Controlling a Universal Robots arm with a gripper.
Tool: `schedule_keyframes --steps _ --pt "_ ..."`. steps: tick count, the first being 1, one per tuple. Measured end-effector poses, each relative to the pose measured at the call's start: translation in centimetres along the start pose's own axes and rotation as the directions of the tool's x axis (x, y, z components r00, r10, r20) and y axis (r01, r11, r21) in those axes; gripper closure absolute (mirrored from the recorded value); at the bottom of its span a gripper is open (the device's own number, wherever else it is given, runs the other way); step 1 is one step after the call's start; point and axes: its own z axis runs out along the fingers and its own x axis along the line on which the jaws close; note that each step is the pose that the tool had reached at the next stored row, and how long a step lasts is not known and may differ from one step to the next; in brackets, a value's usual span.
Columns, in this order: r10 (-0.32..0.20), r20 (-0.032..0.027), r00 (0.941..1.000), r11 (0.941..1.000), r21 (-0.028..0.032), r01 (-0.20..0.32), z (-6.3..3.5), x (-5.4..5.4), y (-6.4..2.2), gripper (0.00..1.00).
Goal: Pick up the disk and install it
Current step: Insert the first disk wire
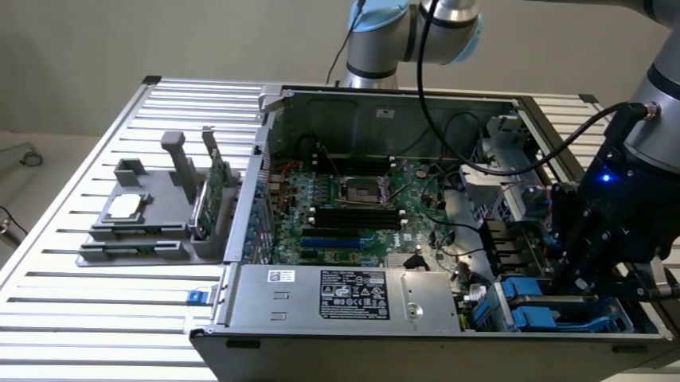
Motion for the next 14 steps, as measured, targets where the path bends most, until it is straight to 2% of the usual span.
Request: schedule_keyframes --steps 8,11,14 --pt "0.0 -0.0018 1.0 0.9998 0.018 0.0 0.01 -0.02 0.14 0.82" --pt "-0.001 -0.0029 1.0 0.9996 0.0283 0.001 0.03 -0.04 0.36 0.82" --pt "-0.001 -0.0042 1.0 0.9991 0.0414 0.001 0.04 -0.05 0.53 0.82"
